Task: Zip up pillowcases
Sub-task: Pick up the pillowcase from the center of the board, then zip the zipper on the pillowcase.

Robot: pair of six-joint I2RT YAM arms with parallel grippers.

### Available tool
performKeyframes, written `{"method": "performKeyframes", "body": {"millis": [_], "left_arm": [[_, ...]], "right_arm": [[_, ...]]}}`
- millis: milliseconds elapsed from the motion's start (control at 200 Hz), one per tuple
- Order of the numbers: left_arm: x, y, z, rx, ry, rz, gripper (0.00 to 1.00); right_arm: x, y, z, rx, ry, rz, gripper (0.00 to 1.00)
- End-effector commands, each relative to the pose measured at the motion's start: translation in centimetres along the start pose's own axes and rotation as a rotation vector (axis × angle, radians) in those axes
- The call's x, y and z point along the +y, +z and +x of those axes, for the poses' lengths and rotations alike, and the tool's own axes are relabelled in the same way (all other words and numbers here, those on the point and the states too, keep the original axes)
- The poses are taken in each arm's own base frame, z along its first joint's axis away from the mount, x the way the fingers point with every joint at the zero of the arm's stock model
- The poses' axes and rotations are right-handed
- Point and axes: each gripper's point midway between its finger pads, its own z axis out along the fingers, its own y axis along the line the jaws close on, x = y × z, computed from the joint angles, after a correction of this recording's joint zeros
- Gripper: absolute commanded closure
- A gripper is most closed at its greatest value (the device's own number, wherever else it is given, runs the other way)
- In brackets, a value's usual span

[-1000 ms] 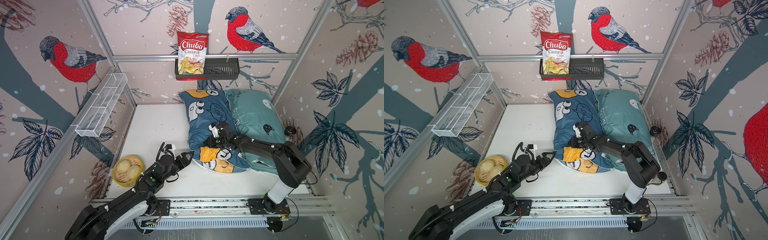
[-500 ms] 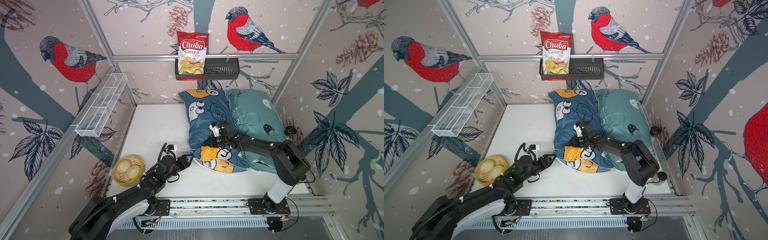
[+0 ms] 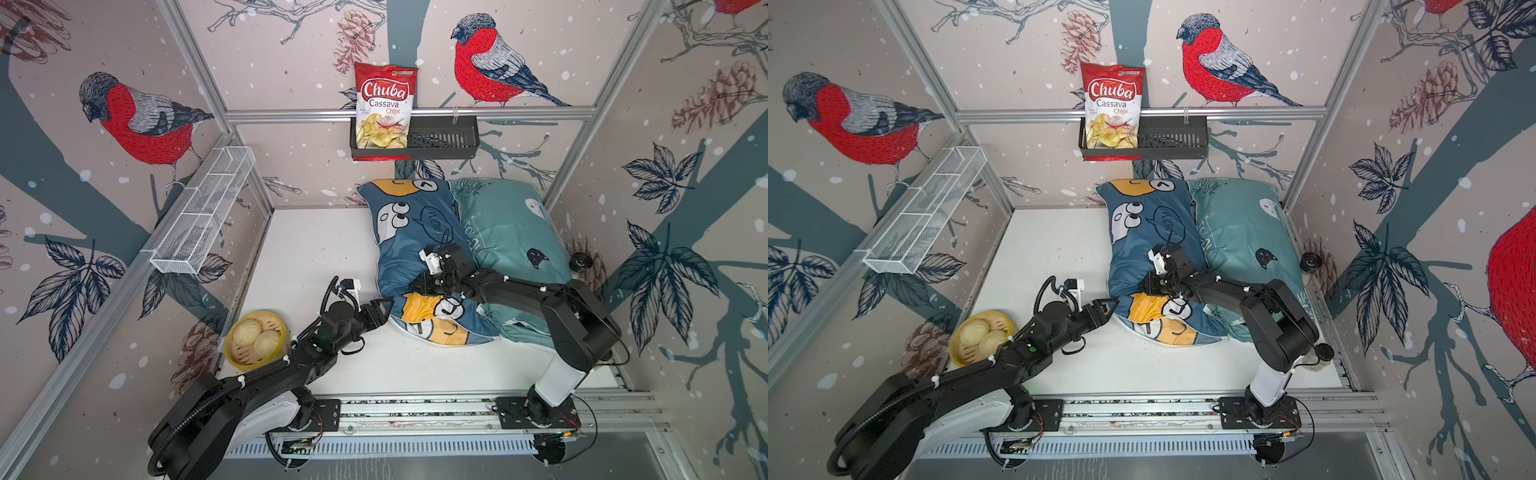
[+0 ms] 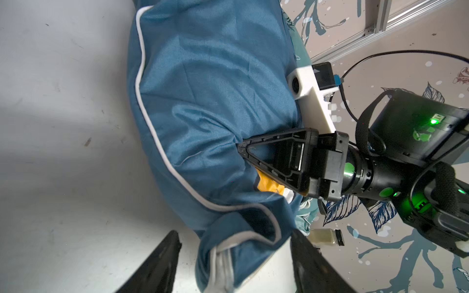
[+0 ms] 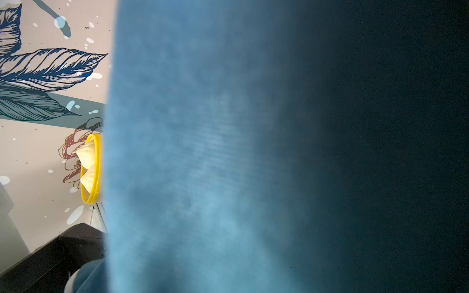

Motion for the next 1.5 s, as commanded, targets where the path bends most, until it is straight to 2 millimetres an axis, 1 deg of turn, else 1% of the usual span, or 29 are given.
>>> {"method": "performKeyframes", "body": {"millis": [0,60,125,210,275,345,455,515,580,630,671,756,831,886,996,1011,1031,1101,1176,1246,1326,1361,1371,1386,1496], "left_arm": [[-1.7,0.0,-1.6,-0.057,0.041,0.052,0.39],[-1.8,0.2,-1.4,-0.043,0.039,0.055,0.44],[-1.8,0.3,-1.1,-0.026,0.032,0.058,0.52],[-1.7,0.4,-0.9,-0.015,0.025,0.058,0.65],[-1.6,0.5,-0.8,-0.01,0.022,0.054,0.72],[-1.8,0.6,-0.9,-0.009,0.023,0.054,0.79],[-2.2,0.8,-1.0,0.001,0.021,0.059,0.86],[-2.6,0.9,-1.0,0.009,0.008,0.061,0.91],[-2.9,1.0,-1.1,0.016,-0.016,0.062,0.94],[-3.2,1.0,-1.1,0.02,-0.036,0.059,0.97],[-3.2,1.0,-1.2,0.021,-0.059,0.051,0.98],[-3.5,0.9,-1.5,0.011,-0.108,0.049,1.0],[-3.7,0.7,-1.8,-0.001,-0.128,0.047,1.0],[-3.7,0.6,-2.0,-0.01,-0.135,0.033,1.0],[-3.4,0.4,-2.1,-0.026,-0.151,0.015,1.0],[-3.3,0.3,-2.1,-0.027,-0.153,0.013,1.0],[-3.3,0.3,-2.0,-0.028,-0.154,0.011,1.0],[-3.1,0.2,-2.0,-0.03,-0.158,0.009,1.0],[-3.0,0.2,-1.8,-0.031,-0.158,0.007,1.0],[-2.9,0.3,-1.7,-0.031,-0.155,0.003,1.0],[-2.9,0.3,-1.7,-0.032,-0.153,0.002,1.0],[-2.8,0.2,-1.7,-0.031,-0.152,0.001,1.0],[-2.9,0.2,-1.7,-0.032,-0.151,0.002,1.0],[-2.8,0.2,-1.7,-0.033,-0.15,0.001,1.0],[-2.9,0.1,-1.8,-0.037,-0.145,0.002,1.0]], "right_arm": [[-3.1,-0.5,-0.7,-0.046,0.007,0.139,0.82],[-3.2,-0.6,-0.7,-0.046,0.009,0.138,0.82],[-3.4,-0.7,-0.8,-0.049,0.01,0.139,0.83],[-3.6,-0.9,-0.9,-0.051,0.017,0.136,0.83],[-3.7,-0.9,-0.9,-0.05,0.02,0.132,0.83],[-3.6,-1.0,-1.0,-0.047,0.017,0.124,0.83],[-3.1,-1.2,-1.1,-0.043,0.011,0.092,0.82],[-2.4,-1.5,-1.1,-0.039,-0.002,0.069,0.75],[-1.5,-2.4,-1.3,-0.045,-0.021,0.045,0.63],[-0.6,-3.4,-1.6,-0.058,-0.036,0.032,0.53],[-0.1,-4.4,-1.7,-0.07,-0.046,0.03,0.47],[0.9,-6.7,-1.6,-0.103,-0.058,0.035,0.41],[2.1,-8.4,-1.1,-0.132,-0.066,0.031,0.4],[3.2,-9.2,-0.1,-0.139,-0.063,0.015,0.4],[5.6,-9.8,2.1,-0.139,-0.067,-0.007,0.44],[5.8,-9.6,2.4,-0.134,-0.063,-0.011,0.46],[6.8,-10.2,2.5,-0.154,-0.066,-0.039,0.47],[8.8,-10.2,3.3,-0.172,-0.046,-0.113,0.57],[10.5,-9.6,4.1,-0.176,-0.031,-0.171,0.68],[11.1,-8.9,4.3,-0.194,-0.002,-0.179,0.74],[11.8,-8.3,4.2,-0.215,0.027,-0.167,0.79],[12.5,-8.4,4.1,-0.228,0.033,-0.18,0.8],[12.4,-7.8,4.3,-0.219,0.038,-0.173,0.8],[12.5,-7.6,4.4,-0.219,0.042,-0.177,0.81],[13.2,-7.1,4.4,-0.24,0.092,-0.229,0.82]]}}
